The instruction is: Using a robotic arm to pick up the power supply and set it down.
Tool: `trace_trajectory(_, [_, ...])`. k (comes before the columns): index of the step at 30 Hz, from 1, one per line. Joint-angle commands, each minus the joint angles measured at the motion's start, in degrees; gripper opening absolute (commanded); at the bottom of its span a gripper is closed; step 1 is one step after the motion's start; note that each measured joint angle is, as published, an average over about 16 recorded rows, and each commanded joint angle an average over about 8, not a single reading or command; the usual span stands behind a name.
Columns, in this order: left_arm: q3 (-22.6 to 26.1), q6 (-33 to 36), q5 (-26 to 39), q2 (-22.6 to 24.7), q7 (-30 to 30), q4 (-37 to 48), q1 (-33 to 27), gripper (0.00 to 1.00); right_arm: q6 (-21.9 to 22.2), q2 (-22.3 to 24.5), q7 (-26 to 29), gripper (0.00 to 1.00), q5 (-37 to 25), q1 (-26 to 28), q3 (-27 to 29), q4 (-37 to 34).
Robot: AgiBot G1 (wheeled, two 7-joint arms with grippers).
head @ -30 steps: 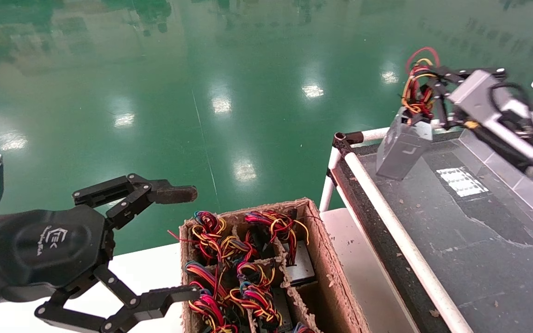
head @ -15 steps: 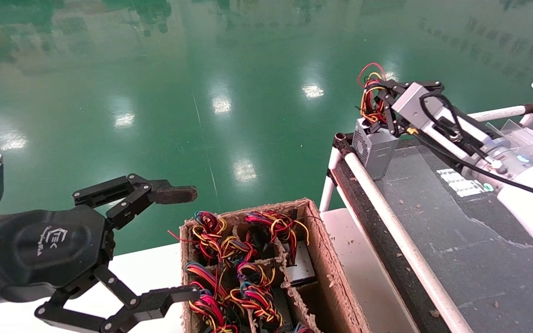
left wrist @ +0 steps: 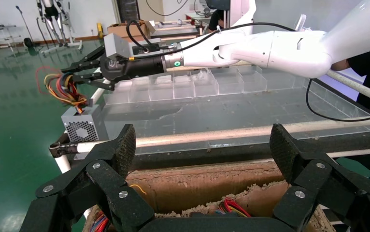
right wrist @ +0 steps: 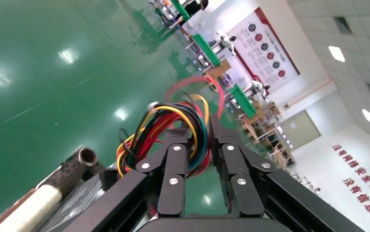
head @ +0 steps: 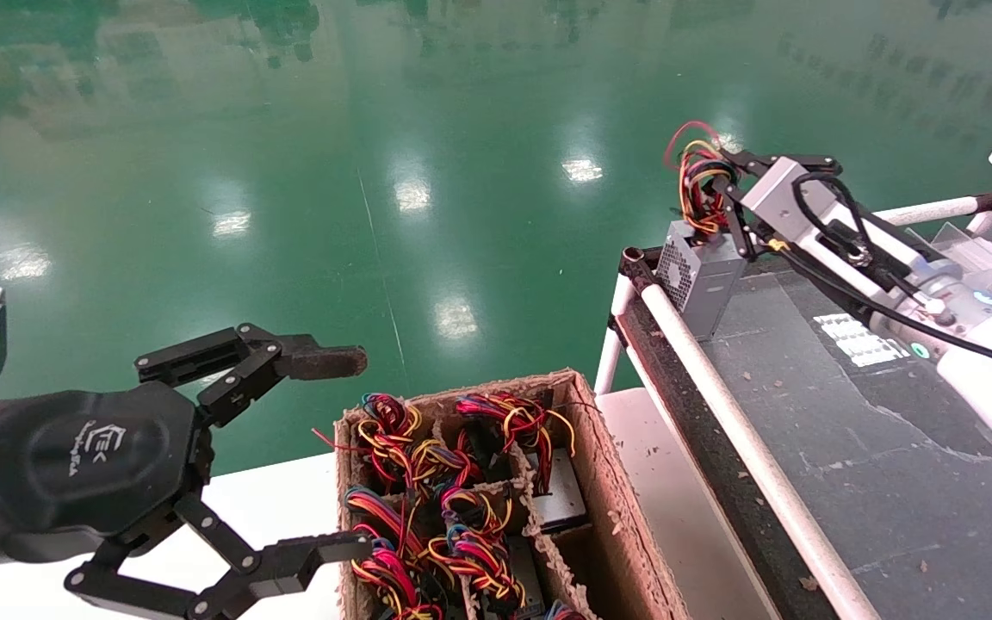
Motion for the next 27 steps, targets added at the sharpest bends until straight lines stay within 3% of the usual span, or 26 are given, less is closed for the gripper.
trace_trajectory(1, [0.0, 0.0, 0.0, 0.0, 0.0, 0.0, 0.0, 1.00, 0.1, 0.5, 0.6, 1.00, -0.2, 0.0, -0.1, 0.0])
trace_trajectory(19, [0.0, 0.0, 0.0, 0.0, 0.0, 0.0, 0.0, 1.00, -6.6, 7.9, 15.4, 1.00, -4.5, 3.9, -5.2, -0.1])
trace_trajectory(27, [0.0, 0.0, 0.0, 0.0, 0.0, 0.0, 0.0, 1.00, -12.2, 11.7, 24.8, 1.00, -3.4, 5.8, -6.2, 0.8])
